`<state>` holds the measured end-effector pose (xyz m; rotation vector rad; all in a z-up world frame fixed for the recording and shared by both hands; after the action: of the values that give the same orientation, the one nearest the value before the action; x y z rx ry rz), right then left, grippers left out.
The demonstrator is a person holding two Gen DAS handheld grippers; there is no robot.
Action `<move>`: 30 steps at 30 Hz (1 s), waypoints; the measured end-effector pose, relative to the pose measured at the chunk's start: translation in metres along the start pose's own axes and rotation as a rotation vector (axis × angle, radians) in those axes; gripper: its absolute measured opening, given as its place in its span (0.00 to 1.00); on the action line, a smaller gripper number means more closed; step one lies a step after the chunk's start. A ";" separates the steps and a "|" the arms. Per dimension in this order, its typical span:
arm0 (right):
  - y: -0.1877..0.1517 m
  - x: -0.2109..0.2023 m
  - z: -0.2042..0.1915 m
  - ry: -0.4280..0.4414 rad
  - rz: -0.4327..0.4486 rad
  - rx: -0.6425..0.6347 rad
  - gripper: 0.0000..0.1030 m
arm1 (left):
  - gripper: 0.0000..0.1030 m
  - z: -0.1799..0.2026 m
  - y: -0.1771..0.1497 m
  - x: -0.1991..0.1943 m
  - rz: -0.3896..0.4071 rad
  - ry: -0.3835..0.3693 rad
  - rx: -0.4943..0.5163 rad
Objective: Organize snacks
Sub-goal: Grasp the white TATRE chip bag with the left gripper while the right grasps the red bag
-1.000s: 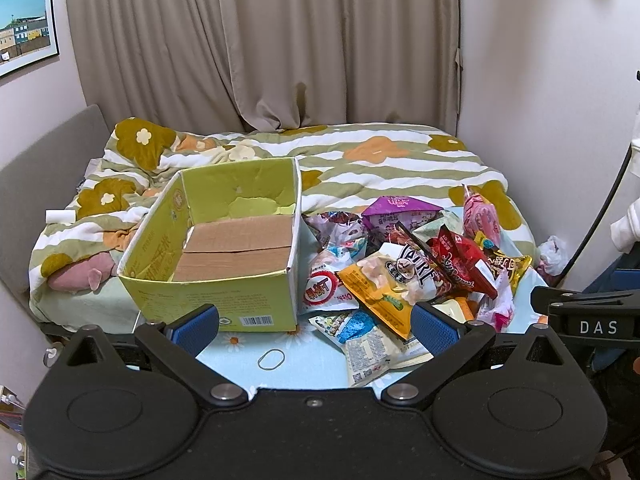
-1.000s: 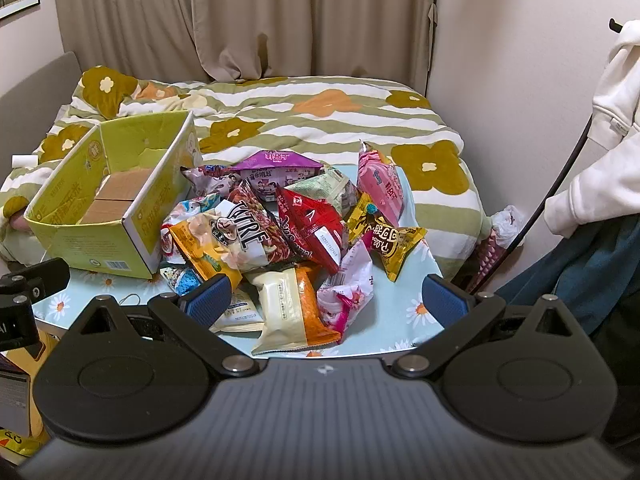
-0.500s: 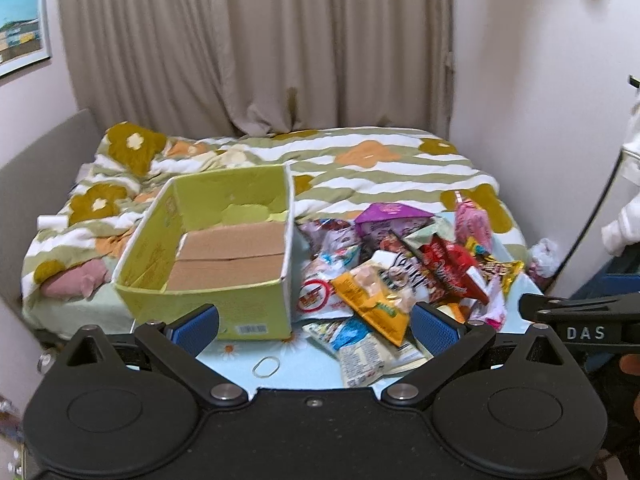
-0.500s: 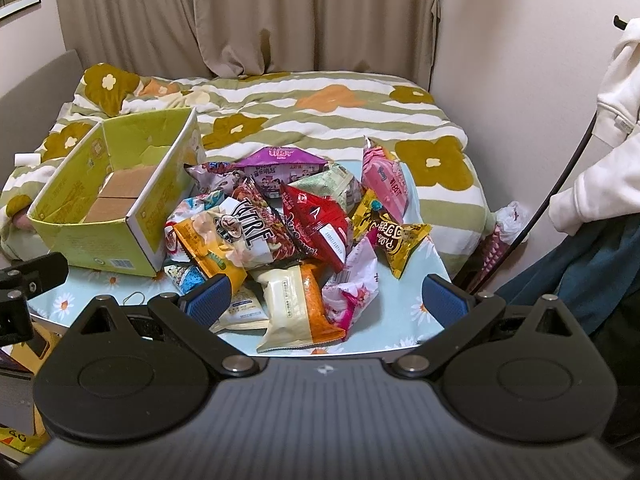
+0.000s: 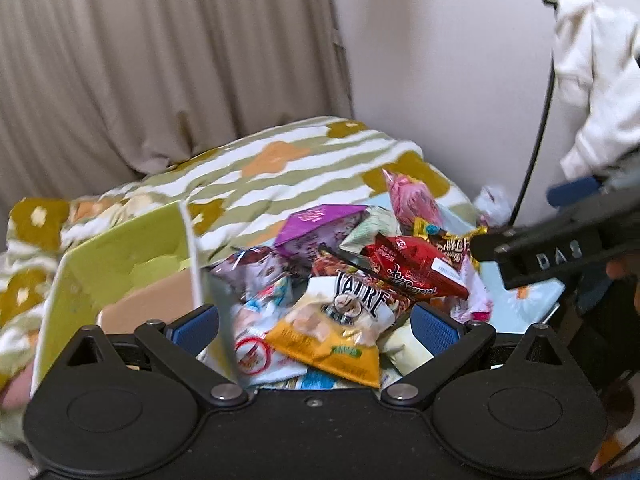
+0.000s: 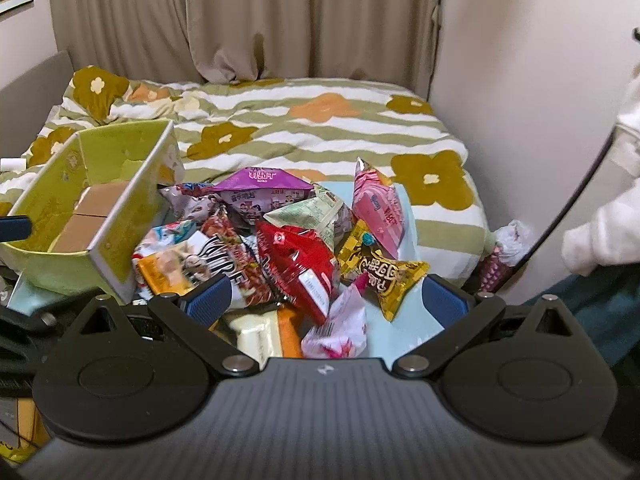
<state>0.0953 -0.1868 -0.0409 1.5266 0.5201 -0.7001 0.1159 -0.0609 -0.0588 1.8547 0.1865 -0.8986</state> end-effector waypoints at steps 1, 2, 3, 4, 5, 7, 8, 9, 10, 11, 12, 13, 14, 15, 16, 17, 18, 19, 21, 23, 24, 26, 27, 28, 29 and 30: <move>0.002 0.009 0.002 0.007 -0.011 0.001 1.00 | 1.00 0.003 0.001 0.009 -0.010 -0.005 0.015; 0.003 0.020 0.004 0.019 -0.025 0.004 1.00 | 1.00 0.006 0.002 0.020 -0.025 -0.012 0.031; 0.005 0.031 0.005 0.038 -0.041 0.010 1.00 | 1.00 0.009 0.003 0.031 -0.038 -0.022 0.043; 0.005 0.039 0.006 0.054 -0.056 0.015 1.00 | 1.00 0.011 0.002 0.040 -0.050 -0.033 0.054; 0.006 0.049 0.007 0.069 -0.070 0.018 1.00 | 1.00 0.013 0.002 0.050 -0.063 -0.045 0.067; 0.007 0.066 0.009 0.091 -0.090 0.022 1.00 | 1.00 0.018 0.001 0.069 -0.080 -0.046 0.101; 0.007 0.075 0.009 0.102 -0.102 0.026 1.00 | 1.00 0.021 0.000 0.078 -0.087 -0.042 0.123; 0.007 0.083 0.009 0.116 -0.114 0.032 1.00 | 1.00 0.023 -0.001 0.087 -0.098 -0.039 0.142; 0.007 0.091 0.008 0.132 -0.128 0.039 1.00 | 1.00 0.024 -0.002 0.096 -0.109 -0.035 0.157; 0.007 0.099 0.008 0.147 -0.143 0.046 1.00 | 1.00 0.025 -0.003 0.104 -0.117 -0.033 0.168; 0.007 0.107 0.007 0.158 -0.156 0.052 1.00 | 1.00 0.026 -0.004 0.110 -0.123 -0.032 0.176; 0.007 0.114 0.006 0.164 -0.166 0.059 1.00 | 1.00 0.027 -0.005 0.117 -0.130 -0.030 0.187; 0.006 0.119 0.005 0.172 -0.172 0.065 1.00 | 1.00 0.028 -0.005 0.124 -0.138 -0.028 0.201; 0.007 0.123 0.004 0.186 -0.180 0.072 1.00 | 1.00 0.029 -0.006 0.130 -0.146 -0.027 0.214; 0.007 0.127 0.003 0.198 -0.187 0.076 1.00 | 1.00 0.029 -0.008 0.135 -0.155 -0.024 0.227; 0.007 0.131 0.002 0.207 -0.197 0.081 1.00 | 1.00 0.030 -0.009 0.139 -0.161 -0.022 0.237; 0.008 0.135 0.000 0.210 -0.205 0.081 1.00 | 1.00 0.030 -0.009 0.142 -0.166 -0.026 0.243; 0.008 0.139 0.000 0.212 -0.212 0.079 1.00 | 1.00 0.030 -0.010 0.145 -0.171 -0.030 0.245; 0.008 0.144 -0.001 0.214 -0.222 0.076 1.00 | 1.00 0.030 -0.010 0.150 -0.181 -0.043 0.248; 0.008 0.150 0.000 0.219 -0.234 0.083 1.00 | 1.00 0.029 -0.011 0.154 -0.193 -0.059 0.250; 0.009 0.153 0.000 0.222 -0.240 0.087 1.00 | 1.00 0.027 -0.012 0.155 -0.201 -0.067 0.251; 0.009 0.158 0.000 0.226 -0.252 0.091 1.00 | 0.93 0.027 -0.013 0.159 -0.221 -0.083 0.247; 0.008 0.160 0.000 0.228 -0.259 0.091 1.00 | 0.85 0.027 -0.012 0.162 -0.228 -0.096 0.242; 0.008 0.161 -0.001 0.230 -0.264 0.091 1.00 | 0.83 0.026 -0.013 0.163 -0.234 -0.109 0.234; 0.008 0.163 -0.001 0.233 -0.269 0.091 1.00 | 0.79 0.025 -0.013 0.164 -0.241 -0.121 0.228; 0.008 0.164 -0.001 0.233 -0.271 0.091 1.00 | 0.75 0.025 -0.013 0.164 -0.245 -0.127 0.226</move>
<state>0.2172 -0.2006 -0.1502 1.6508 0.8933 -0.7650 0.2129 -0.1185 -0.1807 2.0026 0.2458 -1.2466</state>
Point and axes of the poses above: each gripper's, at about its wrist camera, not at the fingertips, and x roughly the way its jaws point, z to its right, y to its top, the point moved 4 cm from there along x, roughly the way its jaws point, and after that the axes turned 2 degrees about x, right-handed, at the moved point
